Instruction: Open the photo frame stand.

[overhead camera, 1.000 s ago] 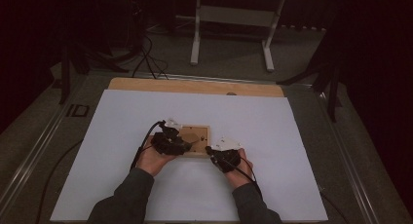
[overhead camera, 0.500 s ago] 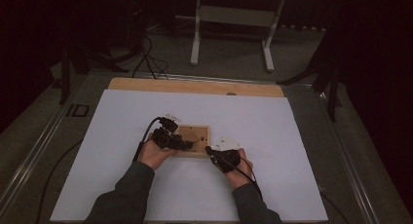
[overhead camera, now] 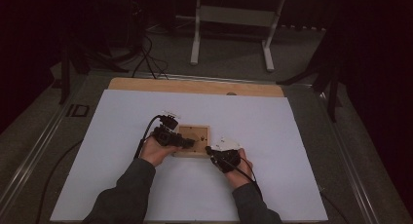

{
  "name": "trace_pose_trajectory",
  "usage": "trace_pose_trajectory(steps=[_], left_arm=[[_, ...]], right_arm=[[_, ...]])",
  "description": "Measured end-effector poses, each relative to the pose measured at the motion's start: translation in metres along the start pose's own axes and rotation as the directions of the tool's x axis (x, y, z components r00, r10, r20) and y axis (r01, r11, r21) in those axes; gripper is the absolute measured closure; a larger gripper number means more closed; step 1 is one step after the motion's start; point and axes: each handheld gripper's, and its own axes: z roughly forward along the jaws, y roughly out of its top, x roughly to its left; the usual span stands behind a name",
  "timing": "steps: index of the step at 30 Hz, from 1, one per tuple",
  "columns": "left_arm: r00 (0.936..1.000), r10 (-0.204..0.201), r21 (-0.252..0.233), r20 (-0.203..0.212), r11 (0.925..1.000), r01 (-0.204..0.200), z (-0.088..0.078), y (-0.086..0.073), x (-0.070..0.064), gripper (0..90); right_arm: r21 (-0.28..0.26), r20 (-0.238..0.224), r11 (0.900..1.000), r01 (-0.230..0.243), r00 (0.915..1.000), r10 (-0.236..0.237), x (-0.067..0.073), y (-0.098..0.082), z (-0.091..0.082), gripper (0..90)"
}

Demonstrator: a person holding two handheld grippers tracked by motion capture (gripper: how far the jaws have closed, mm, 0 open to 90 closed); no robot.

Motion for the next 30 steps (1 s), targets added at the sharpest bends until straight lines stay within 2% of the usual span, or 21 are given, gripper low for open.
trace_pose_trajectory(steps=[4, 8, 14, 30], left_arm=[[0.9999, -0.013, 0.004, 0.008, 0.9999, 0.013, 0.0021, 0.0009, 0.0012, 47.7], [0.9998, -0.019, 0.013, -0.001, 0.9997, 0.019, 0.0046, 0.0018, 0.0009, 48.6], [0.9992, -0.037, 0.003, 0.014, 0.9993, 0.037, 0.0052, 0.0029, 0.0038, 47.9], [0.9991, -0.036, 0.004, 0.023, 0.9993, 0.036, 0.0041, 0.0029, 0.0068, 50.6]], right_arm=[[0.000, 0.000, 1.000, 0.000, 1.0000, 0.000, 0.0000, 0.0000, 0.0000, 89.8], [-0.001, -0.001, 1.000, 0.000, 1.0000, 0.000, -0.0001, 0.0000, 0.0000, 89.8], [0.000, -0.001, 1.000, 0.000, 1.0000, 0.000, 0.0000, 0.0000, 0.0000, 89.8], [0.000, -0.001, 1.000, 0.000, 1.0000, 0.000, 0.0000, 0.0000, 0.0000, 89.8]])
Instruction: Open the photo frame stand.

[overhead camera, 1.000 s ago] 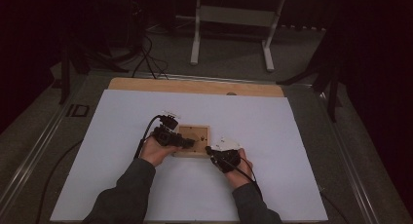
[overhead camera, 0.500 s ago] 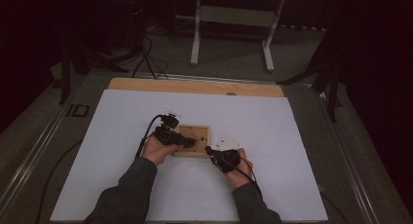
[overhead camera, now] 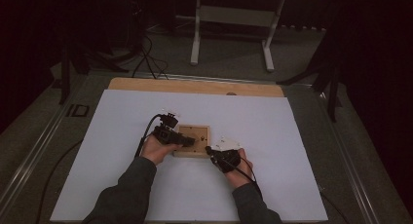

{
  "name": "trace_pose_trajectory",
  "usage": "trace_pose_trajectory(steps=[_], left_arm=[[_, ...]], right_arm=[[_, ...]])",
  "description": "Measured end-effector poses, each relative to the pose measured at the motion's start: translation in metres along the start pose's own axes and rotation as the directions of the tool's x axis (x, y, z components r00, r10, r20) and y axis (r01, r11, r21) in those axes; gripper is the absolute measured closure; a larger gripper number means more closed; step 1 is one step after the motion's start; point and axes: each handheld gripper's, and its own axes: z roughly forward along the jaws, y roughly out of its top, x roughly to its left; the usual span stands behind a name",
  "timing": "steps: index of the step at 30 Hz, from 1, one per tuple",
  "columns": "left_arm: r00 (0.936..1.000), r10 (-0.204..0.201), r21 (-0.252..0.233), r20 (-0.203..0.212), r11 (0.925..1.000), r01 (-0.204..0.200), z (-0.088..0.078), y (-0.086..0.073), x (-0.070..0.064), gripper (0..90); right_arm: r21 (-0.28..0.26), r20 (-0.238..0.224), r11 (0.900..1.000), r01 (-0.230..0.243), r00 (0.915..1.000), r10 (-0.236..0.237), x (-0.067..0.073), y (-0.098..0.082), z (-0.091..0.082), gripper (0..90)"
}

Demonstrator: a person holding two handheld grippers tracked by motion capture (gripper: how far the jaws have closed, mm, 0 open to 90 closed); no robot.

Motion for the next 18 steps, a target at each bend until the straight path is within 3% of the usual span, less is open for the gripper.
trace_pose_trajectory(steps=[18], left_arm=[[0.9999, -0.006, -0.002, 0.015, 1.0000, 0.006, -0.0026, -0.0005, 0.0030, 50.3]], right_arm=[[0.001, 0.001, 1.000, 0.001, 1.0000, -0.001, 0.0001, 0.0001, 0.0000, 89.8]])
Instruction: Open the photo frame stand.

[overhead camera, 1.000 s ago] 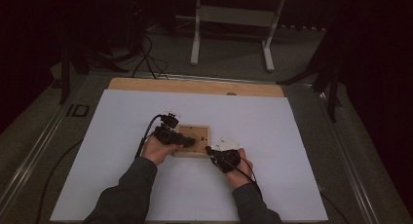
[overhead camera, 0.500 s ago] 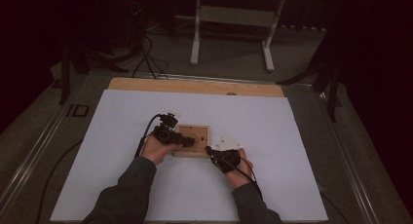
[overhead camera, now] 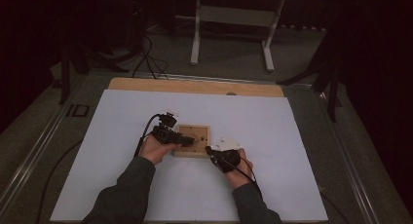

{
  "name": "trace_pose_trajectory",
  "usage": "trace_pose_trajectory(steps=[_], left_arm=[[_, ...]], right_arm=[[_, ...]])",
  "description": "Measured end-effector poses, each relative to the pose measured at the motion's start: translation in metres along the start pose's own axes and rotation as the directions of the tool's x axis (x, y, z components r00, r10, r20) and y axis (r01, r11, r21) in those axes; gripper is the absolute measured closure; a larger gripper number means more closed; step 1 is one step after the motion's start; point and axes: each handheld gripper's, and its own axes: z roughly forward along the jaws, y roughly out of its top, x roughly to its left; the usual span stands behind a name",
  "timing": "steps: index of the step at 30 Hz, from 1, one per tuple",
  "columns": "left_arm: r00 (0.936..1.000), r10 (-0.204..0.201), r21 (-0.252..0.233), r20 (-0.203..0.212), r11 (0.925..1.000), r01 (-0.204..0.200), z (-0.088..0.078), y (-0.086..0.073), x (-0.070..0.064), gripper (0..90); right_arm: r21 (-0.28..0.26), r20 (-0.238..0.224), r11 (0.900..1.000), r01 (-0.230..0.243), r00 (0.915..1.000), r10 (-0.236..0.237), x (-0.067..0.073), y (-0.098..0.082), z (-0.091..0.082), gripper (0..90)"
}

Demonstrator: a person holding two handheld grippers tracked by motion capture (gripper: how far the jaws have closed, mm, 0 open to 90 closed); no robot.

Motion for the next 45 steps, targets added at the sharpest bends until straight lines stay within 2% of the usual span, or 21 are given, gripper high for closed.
trace_pose_trajectory(steps=[15, 20, 25, 33, 36, 45], left_arm=[[1.0000, -0.005, -0.002, -0.005, 1.0000, 0.005, -0.0018, -0.0004, 0.0026, 47.9], [0.9997, -0.001, 0.012, -0.023, 0.9999, 0.001, -0.0003, -0.0007, 0.0015, 50.5], [0.9998, -0.004, 0.021, -0.020, 0.9998, 0.005, 0.0029, -0.0005, 0.0014, 50.7], [0.9992, -0.003, 0.044, -0.039, 0.9990, 0.005, 0.0042, -0.0002, 0.0011, 53.6], [0.9985, 0.009, 0.054, -0.054, 0.9985, -0.006, 0.0045, -0.0005, 0.0002, 54.2], [0.9963, 0.026, 0.054, -0.082, 0.9983, -0.021, 0.0054, -0.0010, -0.0033, 54.6]], right_arm=[[0.000, -0.001, 1.000, 0.000, 1.0000, 0.000, 0.0000, 0.0000, 0.0000, 89.8], [0.000, 0.000, 1.000, 0.001, 1.0000, -0.001, 0.0001, 0.0000, 0.0000, 89.7], [0.000, 0.000, 1.000, 0.001, 1.0000, -0.001, 0.0000, 0.0000, 0.0000, 89.7], [0.000, 0.000, 1.000, 0.002, 1.0000, -0.002, -0.0001, 0.0000, 0.0000, 89.7], [0.000, 0.000, 1.000, 0.002, 1.0000, -0.002, 0.0000, 0.0000, 0.0000, 89.7], [-0.001, 0.001, 1.000, -0.010, 1.0000, 0.010, -0.0008, -0.0001, -0.0002, 87.0]])
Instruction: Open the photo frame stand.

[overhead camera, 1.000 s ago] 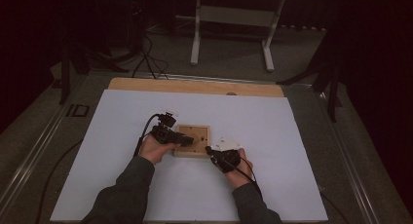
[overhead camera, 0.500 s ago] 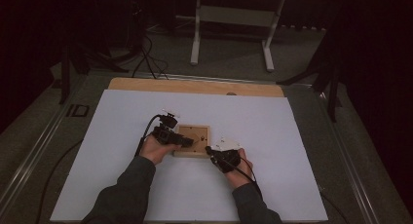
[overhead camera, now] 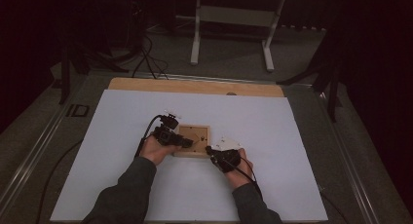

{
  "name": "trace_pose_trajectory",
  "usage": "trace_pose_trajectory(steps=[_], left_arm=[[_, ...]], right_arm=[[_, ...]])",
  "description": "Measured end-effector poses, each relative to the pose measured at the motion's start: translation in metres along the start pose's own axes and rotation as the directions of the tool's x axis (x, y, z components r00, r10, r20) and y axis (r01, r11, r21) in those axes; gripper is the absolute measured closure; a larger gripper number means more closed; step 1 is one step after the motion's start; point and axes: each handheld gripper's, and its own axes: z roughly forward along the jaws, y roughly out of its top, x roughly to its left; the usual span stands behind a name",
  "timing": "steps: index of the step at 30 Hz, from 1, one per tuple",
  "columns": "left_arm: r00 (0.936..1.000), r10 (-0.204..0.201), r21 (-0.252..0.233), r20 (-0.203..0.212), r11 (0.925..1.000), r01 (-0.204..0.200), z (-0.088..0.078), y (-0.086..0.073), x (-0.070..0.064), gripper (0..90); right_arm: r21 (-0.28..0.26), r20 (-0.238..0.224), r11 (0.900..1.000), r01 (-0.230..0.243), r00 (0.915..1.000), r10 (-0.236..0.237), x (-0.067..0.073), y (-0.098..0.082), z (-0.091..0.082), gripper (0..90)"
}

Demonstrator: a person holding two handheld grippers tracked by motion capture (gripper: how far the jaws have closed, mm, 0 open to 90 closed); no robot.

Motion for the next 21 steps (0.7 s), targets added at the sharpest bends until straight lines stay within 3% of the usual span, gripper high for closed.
trace_pose_trajectory(steps=[12, 21], left_arm=[[0.9979, 0.049, -0.013, -0.042, 0.9987, -0.049, -0.001, -0.002, -0.007, 54.9], [0.9890, 0.113, -0.027, -0.095, 0.9929, -0.116, -0.003, -0.006, -0.018, 54.9]], right_arm=[[0.010, -0.009, 0.999, -0.032, 0.9994, 0.033, -0.005, 0.001, -0.002, 76.8], [-0.021, -0.001, 0.998, -0.067, 0.9977, 0.067, -0.012, 0.006, -0.010, 69.8]])
